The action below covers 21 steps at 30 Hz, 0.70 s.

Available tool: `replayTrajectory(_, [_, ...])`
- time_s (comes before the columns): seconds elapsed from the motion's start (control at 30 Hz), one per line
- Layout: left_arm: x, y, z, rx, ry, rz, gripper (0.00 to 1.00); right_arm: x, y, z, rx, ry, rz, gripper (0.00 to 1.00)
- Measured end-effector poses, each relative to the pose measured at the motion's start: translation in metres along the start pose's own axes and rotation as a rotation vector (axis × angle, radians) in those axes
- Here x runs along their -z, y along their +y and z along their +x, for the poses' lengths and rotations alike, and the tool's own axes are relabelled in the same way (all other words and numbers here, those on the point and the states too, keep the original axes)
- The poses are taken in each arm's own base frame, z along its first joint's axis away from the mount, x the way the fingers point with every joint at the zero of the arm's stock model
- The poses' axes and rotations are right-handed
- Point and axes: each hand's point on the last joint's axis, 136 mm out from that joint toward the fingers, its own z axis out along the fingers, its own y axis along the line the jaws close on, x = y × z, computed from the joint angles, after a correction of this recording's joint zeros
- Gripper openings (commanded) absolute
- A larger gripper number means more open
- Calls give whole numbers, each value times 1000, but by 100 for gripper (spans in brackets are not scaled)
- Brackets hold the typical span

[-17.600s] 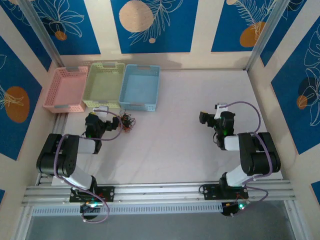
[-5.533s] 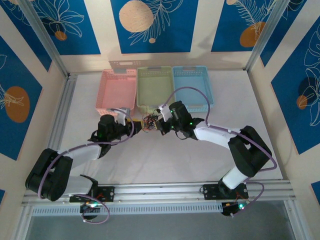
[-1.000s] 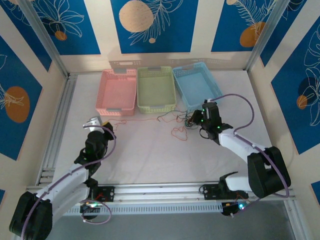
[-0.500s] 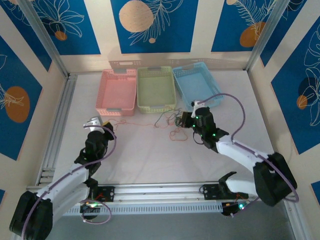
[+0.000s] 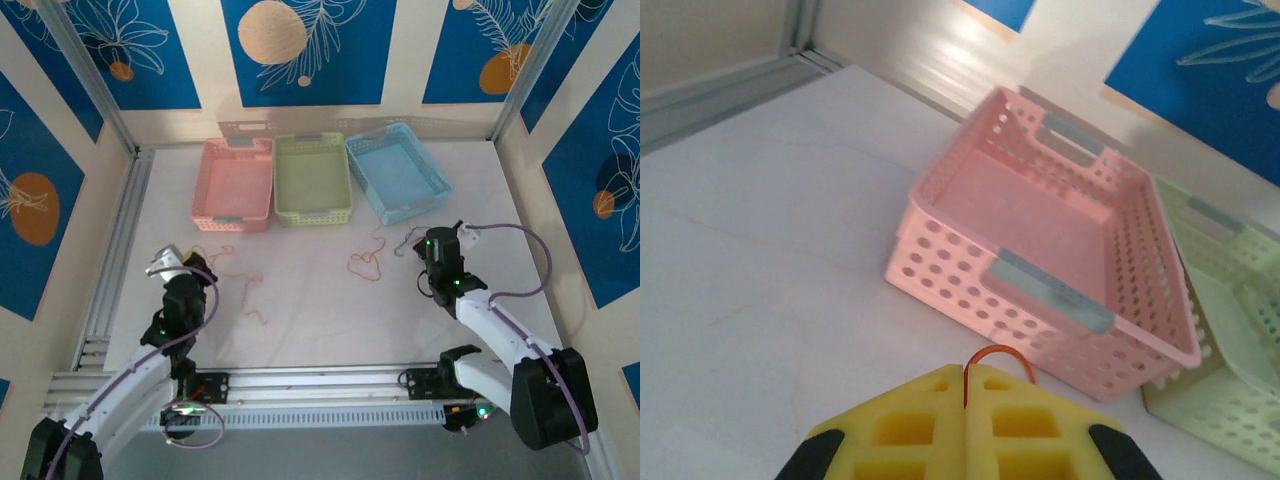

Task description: Untangle the cables

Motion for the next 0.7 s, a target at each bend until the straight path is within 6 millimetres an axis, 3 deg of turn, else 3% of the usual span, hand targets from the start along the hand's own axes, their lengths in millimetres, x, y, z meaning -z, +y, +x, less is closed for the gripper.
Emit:
replayTrajectory(0.13, [1, 5, -2, 8, -13, -21, 0, -3, -10, 3, -33, 10, 42, 0])
replayTrajectory(0.3, [-2, 4, 5, -14, 14, -17, 0, -5, -8, 8, -25, 40, 27, 0])
replayTrajectory(0.53, [-9, -18, 30, -88, 121, 102, 0, -10, 19, 28, 65, 152, -112, 0])
replayTrajectory(0.7, [-11, -43, 50, -134, 210, 234, 0, -7, 50, 45, 138, 219, -262, 0])
